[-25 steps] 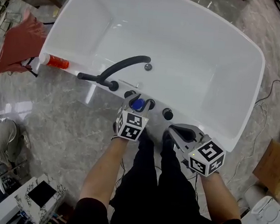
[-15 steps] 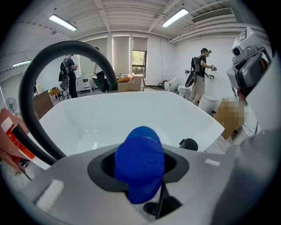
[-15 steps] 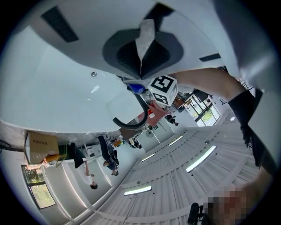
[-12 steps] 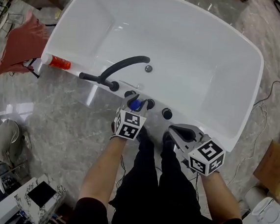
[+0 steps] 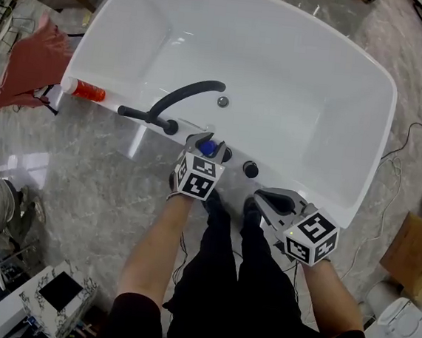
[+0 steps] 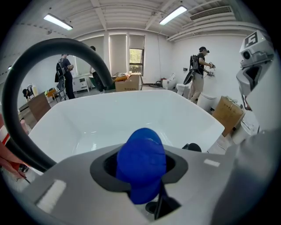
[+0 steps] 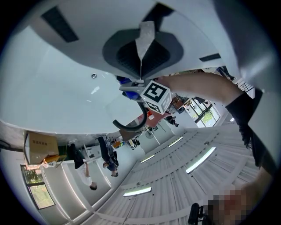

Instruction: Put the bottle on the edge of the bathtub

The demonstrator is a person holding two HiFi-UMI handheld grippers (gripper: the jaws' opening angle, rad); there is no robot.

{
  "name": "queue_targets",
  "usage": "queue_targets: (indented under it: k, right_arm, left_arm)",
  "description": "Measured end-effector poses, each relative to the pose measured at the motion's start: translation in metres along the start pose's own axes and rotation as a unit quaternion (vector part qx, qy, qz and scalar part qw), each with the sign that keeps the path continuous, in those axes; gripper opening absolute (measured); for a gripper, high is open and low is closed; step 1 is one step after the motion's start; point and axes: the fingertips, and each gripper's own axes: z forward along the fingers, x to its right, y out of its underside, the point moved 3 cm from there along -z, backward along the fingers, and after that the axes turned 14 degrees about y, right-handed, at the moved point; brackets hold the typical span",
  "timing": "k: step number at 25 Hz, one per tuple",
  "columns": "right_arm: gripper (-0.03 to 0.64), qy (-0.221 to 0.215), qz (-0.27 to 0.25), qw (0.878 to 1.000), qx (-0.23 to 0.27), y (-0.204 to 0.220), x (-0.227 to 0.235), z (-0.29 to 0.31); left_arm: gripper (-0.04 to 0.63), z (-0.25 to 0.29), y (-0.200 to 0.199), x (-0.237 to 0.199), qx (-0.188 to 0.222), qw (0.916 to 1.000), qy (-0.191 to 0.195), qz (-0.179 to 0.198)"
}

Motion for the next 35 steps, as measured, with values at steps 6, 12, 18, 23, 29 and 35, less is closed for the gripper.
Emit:
queue_targets:
  k: [6, 12, 18, 23, 29, 35]
  right_arm:
    - [0.012, 0.002, 0.003, 1.000, 0.005, -0.005, 0.001, -0.002]
    - [0.012, 0.000, 0.003, 1.000, 0.008, -0.007, 0.001, -0.002]
    - [0.012, -0.003, 0.003, 1.000, 0.015, -0.013, -0.002, -0.002]
    - [0.012, -0.003, -0.006, 1.000, 0.026, -0.026, -0.012, -0.016]
    - [0.012, -0.003, -0.030, 0.998, 0.056, -0.054, -0.018, -0.049]
    - [0.012, -0.008, -0.045, 0.994, 0.098, -0.076, -0.018, -0.095]
  left_arm:
    - [0.175, -0.004, 0.006, 0.001, -0.005, 0.9999, 0.008, -0.007]
    - [0.193, -0.011, 0.020, 0.003, -0.009, 0.9997, 0.010, -0.022]
    - [0.193, -0.023, 0.012, 0.004, 0.006, 0.9997, 0.001, -0.022]
    - [0.204, -0.057, -0.008, 0.011, 0.036, 0.9992, -0.013, -0.014]
    - [0.187, -0.125, -0.055, 0.022, 0.122, 0.9906, -0.039, -0.046]
    - [0.086, -0.206, -0.095, 0.071, 0.176, 0.9816, -0.054, -0.050]
